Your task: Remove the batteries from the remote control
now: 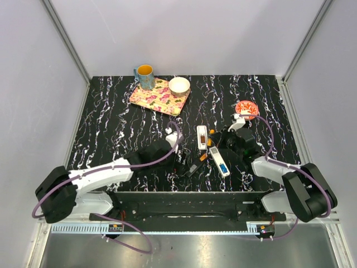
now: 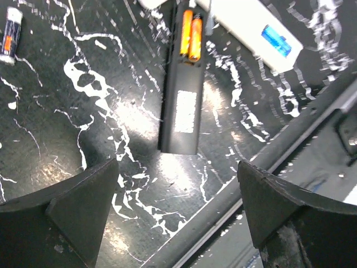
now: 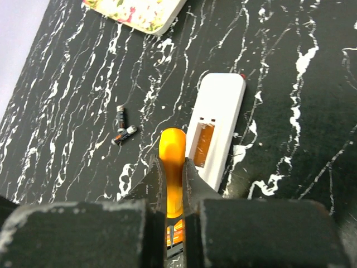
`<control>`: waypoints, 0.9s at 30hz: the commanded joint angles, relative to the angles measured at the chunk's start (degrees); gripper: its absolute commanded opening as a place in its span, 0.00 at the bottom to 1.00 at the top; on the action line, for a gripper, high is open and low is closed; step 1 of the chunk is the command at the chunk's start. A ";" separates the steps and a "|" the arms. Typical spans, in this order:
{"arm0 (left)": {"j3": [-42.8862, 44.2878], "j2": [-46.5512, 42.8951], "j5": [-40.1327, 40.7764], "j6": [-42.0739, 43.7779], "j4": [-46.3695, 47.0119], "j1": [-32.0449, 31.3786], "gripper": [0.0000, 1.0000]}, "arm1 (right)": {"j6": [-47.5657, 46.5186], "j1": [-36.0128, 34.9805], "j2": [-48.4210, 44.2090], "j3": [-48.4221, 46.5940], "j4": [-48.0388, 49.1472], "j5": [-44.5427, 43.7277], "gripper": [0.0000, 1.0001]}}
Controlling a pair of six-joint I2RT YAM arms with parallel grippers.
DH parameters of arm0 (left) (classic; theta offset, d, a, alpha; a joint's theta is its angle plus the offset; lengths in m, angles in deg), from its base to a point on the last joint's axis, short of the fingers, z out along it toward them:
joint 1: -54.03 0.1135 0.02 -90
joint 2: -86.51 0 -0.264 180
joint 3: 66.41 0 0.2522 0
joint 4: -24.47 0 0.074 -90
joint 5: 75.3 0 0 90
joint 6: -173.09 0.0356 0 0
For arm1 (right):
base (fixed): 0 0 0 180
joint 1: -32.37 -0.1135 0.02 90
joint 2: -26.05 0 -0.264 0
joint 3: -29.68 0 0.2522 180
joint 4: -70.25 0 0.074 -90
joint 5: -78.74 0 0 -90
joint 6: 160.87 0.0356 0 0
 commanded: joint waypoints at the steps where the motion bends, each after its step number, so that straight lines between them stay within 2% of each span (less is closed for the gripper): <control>1: -2.46 -5.54 -9.03 0.07 4.95 2.84 0.92 | -2.13 0.67 -2.32 0.31 -0.92 -4.59 0.00; 5: -3.78 -7.65 -13.43 -0.37 6.80 4.59 0.92 | -3.18 1.20 -0.83 -0.39 -1.01 -5.65 0.00; 11: -4.84 -8.88 -15.90 -0.90 8.91 5.04 0.92 | -4.06 1.73 0.93 -1.62 -0.57 -6.97 0.00; 27: -5.81 -6.86 -16.87 -1.51 10.32 5.04 0.92 | -2.57 1.73 1.38 -1.63 4.35 -2.75 0.00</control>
